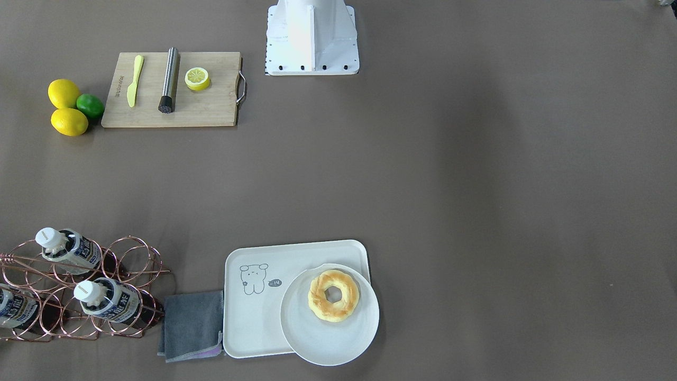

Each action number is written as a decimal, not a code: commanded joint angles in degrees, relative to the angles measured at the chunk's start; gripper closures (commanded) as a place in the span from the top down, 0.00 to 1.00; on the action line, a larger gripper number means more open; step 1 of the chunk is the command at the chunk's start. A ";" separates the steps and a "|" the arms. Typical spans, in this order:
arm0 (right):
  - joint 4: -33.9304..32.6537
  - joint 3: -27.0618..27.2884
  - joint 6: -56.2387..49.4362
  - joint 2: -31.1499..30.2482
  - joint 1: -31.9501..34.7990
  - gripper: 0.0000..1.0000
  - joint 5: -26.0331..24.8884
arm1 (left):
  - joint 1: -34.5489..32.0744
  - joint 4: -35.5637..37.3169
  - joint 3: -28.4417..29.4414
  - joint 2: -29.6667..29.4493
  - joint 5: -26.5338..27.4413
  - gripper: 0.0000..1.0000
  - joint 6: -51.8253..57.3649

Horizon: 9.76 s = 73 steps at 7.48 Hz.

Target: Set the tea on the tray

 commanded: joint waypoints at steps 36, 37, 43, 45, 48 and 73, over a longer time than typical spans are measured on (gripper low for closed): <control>13.79 -4.79 30.05 28.83 -25.69 0.56 -17.06 | 0.09 -13.36 -3.02 -2.96 -6.52 0.97 -10.19; 13.79 -4.79 30.92 29.18 -25.52 0.24 -17.06 | 0.09 -13.36 -3.02 -2.97 -6.52 0.97 -10.19; 12.91 -4.00 31.38 31.30 -18.07 0.00 -9.08 | 0.79 -13.36 -2.94 -2.88 -6.52 0.97 -10.19; 7.24 -2.51 30.85 34.08 -15.07 0.00 -6.00 | 0.88 -13.36 -3.02 -2.88 -6.52 0.97 -10.28; -9.64 0.57 30.31 44.54 -14.53 0.00 -5.90 | 1.05 -13.27 -2.85 -2.88 -6.52 0.97 -10.28; -15.14 -2.23 61.08 60.74 -59.70 0.78 -37.17 | 1.93 -13.36 -3.02 -2.97 -6.61 0.97 -12.21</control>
